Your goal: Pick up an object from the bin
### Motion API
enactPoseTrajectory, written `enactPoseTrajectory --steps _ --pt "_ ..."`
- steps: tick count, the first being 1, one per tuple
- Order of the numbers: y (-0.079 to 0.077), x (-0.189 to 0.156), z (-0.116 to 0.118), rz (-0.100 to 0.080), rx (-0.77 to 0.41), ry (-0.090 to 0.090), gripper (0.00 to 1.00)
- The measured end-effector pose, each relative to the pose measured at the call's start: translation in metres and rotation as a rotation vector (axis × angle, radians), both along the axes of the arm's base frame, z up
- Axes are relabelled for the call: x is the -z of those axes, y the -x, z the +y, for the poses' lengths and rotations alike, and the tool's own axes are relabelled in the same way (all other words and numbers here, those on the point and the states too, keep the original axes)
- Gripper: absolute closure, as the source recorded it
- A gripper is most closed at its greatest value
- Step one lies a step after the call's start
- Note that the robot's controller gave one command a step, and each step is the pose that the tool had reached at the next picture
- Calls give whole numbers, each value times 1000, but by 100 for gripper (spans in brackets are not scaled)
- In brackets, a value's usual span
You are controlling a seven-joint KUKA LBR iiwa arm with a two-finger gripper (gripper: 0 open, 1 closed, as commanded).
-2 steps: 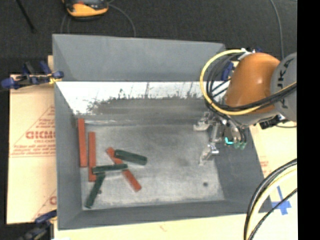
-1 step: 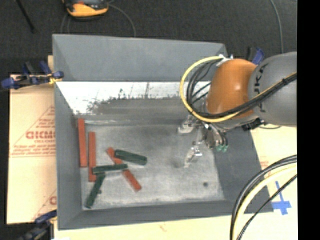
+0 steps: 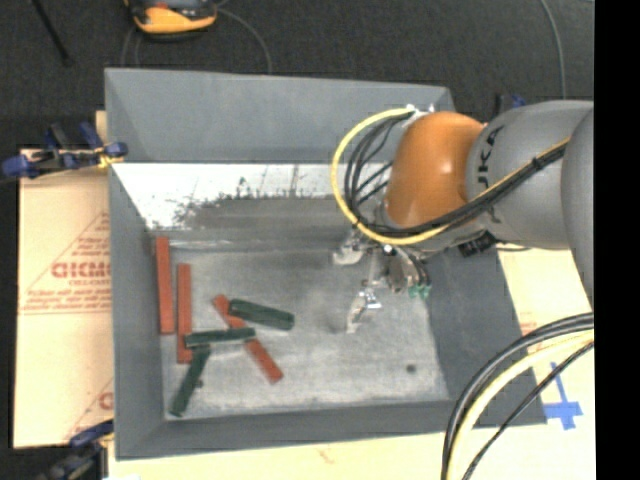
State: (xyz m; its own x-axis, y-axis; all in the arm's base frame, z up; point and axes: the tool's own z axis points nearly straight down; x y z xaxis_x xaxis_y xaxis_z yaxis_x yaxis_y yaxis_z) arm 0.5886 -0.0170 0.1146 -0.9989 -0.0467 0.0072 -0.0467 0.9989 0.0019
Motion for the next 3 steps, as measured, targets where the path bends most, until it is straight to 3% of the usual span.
enactPoseTrajectory --steps 1,2,3 --pt "11 -17 61 -11 -39 2 0" --pt "18 32 62 -4 -91 2 100" --pt "18 34 62 -12 -92 2 0"
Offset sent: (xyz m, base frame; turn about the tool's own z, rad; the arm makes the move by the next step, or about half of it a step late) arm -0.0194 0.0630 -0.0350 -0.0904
